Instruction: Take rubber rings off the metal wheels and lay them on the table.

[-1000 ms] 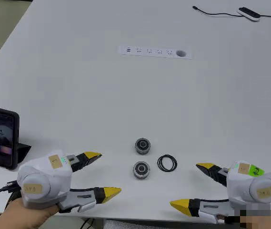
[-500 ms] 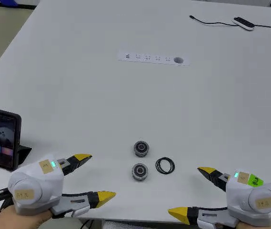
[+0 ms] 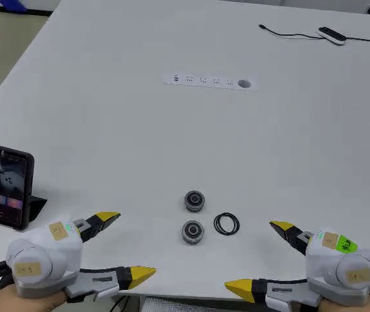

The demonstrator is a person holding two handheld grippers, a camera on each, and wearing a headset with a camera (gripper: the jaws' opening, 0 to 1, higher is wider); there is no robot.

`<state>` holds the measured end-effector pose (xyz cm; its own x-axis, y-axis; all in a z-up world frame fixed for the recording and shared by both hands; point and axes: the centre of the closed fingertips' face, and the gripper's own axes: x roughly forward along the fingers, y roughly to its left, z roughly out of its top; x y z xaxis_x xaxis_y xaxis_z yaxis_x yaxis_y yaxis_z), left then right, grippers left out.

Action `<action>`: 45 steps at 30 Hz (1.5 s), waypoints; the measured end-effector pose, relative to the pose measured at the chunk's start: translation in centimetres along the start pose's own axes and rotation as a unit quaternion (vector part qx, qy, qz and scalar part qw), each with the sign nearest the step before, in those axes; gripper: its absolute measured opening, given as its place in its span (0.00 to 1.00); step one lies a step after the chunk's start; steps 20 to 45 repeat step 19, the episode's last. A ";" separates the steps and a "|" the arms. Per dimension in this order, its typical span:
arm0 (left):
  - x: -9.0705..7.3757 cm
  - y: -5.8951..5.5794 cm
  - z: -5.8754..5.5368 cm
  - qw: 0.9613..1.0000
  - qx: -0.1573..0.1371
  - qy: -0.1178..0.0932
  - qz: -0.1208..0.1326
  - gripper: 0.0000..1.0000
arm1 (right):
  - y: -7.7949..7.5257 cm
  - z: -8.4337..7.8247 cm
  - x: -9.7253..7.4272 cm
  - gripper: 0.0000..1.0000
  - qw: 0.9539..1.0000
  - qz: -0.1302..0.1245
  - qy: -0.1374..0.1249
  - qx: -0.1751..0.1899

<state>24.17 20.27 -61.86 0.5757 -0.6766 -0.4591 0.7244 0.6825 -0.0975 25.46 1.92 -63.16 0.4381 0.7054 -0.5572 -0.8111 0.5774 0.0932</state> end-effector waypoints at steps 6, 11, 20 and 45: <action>-0.2 0.2 0.0 1.000 -0.001 -0.002 0.005 0.78 | -0.1 -0.3 -0.2 0.95 1.000 -0.006 0.001 0.003; -0.2 0.2 0.0 1.000 -0.002 -0.001 0.005 0.77 | -0.2 -0.5 -0.2 0.94 1.000 -0.008 0.005 0.007; -0.2 0.4 0.0 1.000 -0.002 0.000 0.007 0.76 | -0.2 -0.5 -0.1 0.93 1.000 -0.009 0.004 0.011; -0.2 0.4 0.0 1.000 -0.002 0.000 0.007 0.76 | -0.2 -0.5 -0.1 0.93 1.000 -0.009 0.004 0.011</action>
